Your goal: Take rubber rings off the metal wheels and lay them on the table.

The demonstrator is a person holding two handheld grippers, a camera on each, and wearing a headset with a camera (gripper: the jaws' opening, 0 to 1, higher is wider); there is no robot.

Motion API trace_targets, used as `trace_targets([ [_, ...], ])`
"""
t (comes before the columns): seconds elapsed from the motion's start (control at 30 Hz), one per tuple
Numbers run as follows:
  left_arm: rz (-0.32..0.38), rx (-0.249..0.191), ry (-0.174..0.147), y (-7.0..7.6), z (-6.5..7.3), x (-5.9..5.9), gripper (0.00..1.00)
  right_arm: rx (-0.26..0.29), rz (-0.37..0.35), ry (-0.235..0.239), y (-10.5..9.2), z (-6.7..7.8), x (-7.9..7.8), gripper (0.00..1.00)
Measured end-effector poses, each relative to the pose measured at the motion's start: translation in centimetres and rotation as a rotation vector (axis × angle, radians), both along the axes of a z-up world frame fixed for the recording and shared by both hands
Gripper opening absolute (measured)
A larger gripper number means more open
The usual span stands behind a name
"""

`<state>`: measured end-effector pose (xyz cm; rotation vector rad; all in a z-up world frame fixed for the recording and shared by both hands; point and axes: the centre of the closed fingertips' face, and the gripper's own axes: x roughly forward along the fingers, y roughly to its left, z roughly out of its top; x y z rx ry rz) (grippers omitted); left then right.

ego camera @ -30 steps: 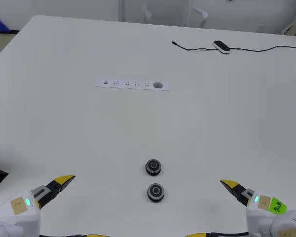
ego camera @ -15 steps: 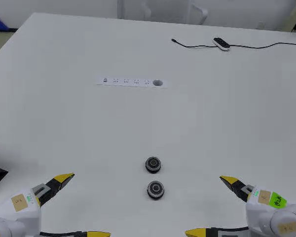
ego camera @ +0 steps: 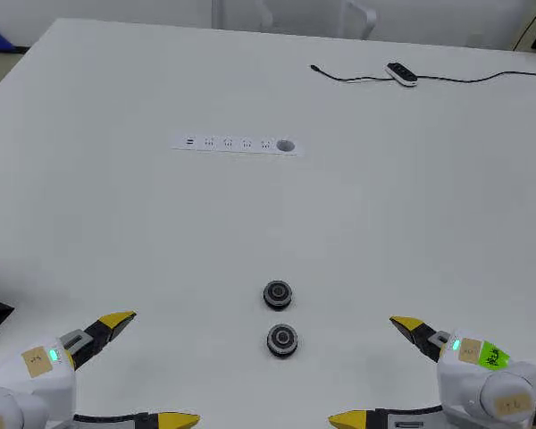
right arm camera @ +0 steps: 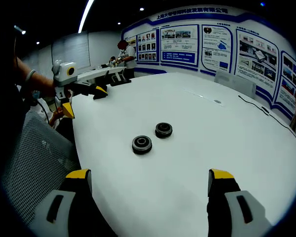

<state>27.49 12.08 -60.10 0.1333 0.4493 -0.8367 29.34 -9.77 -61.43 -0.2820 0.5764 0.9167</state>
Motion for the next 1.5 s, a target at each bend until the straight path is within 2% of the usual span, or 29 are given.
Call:
trace_targets([
  [0.3,-0.022,0.015,-0.002,-0.4,-0.2,0.2,0.9,0.007,0.007,0.018,0.5,-0.3,-0.2,0.99],
  [0.5,-0.036,0.013,0.009,-0.8,-0.3,0.3,0.87,0.011,0.01,0.026,0.8,-0.4,-0.3,0.99],
  [0.7,-0.061,0.018,0.009,-1.6,-0.3,0.4,0.84,0.017,0.013,0.034,1.2,-0.6,-0.4,0.98],
  [0.73,-0.065,0.018,0.011,-1.8,-0.2,0.4,0.83,0.017,0.013,0.035,1.3,-0.6,-0.4,0.98],
  [0.77,-0.071,0.017,0.026,-2.0,-0.3,0.3,0.82,0.018,0.014,0.037,1.4,-0.7,-0.5,0.98],
  [0.97,-0.101,0.028,0.028,-2.7,-0.2,0.4,0.74,0.023,0.021,0.043,1.8,-0.9,-0.6,0.97],
  [1.13,-0.121,0.035,0.041,-3.3,-0.4,0.5,0.71,0.027,0.021,0.05,2.0,-1.0,-0.6,0.97],
  [1.5,-0.168,0.054,0.032,-4.9,-0.3,1.2,0.64,0.036,0.018,0.064,2.2,-1.4,-0.6,0.96],
])
